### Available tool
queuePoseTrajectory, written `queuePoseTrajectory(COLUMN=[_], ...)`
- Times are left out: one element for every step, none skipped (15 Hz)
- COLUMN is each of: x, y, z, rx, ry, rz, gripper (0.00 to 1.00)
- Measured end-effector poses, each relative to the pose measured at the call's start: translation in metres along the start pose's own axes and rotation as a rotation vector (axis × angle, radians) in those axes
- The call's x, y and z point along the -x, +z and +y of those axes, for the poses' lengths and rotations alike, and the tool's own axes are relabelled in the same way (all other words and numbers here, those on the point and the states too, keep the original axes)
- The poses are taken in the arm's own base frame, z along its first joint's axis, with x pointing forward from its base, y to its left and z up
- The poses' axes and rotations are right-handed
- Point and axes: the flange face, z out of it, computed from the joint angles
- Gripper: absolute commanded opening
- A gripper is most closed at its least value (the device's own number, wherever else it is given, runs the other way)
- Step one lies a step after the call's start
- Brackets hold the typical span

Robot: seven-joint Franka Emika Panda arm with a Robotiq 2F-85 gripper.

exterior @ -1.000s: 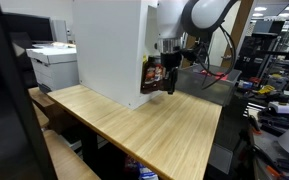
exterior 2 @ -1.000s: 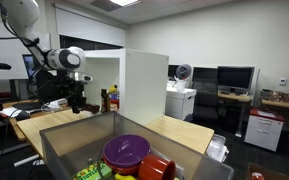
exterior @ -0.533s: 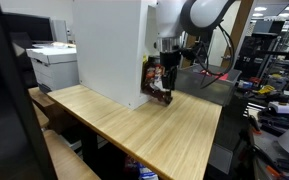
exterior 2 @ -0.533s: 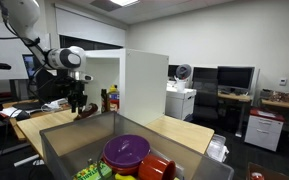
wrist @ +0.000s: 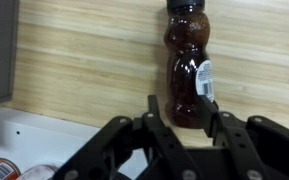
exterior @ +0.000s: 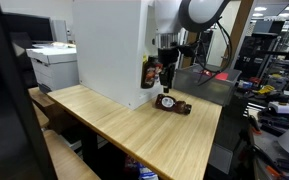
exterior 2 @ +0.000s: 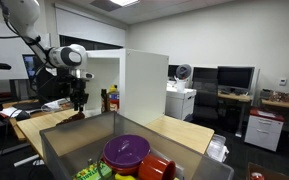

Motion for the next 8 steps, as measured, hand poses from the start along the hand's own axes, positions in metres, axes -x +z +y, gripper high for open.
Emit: queuePoseTrajectory(x=[0.0001,0.0003,0.0006,0.0008,0.0011,0.0017,0.0059,0.0069], y=[0.0001,0.0003,0.0005,0.0007,0.0009,0.0013,0.0055,0.0065], z=[0.0000,0.0001,0.0001,0.0001,-0.0001,-0.0007,-0.0057,-0.0067], rx=[0.000,0.001,0.001,0.002,0.002,0.003,0.005,0.006], ry=[0.000,0.000,0.000,0.000,-0.001,-0.002,-0.013,-0.015], rz=[-0.001,-0.003,-0.005,-0.007,-0.009,-0.012,-0.026,-0.030], gripper=[0.75,0.78,0.85,0.93,0.97,1.00,0.99,1.00])
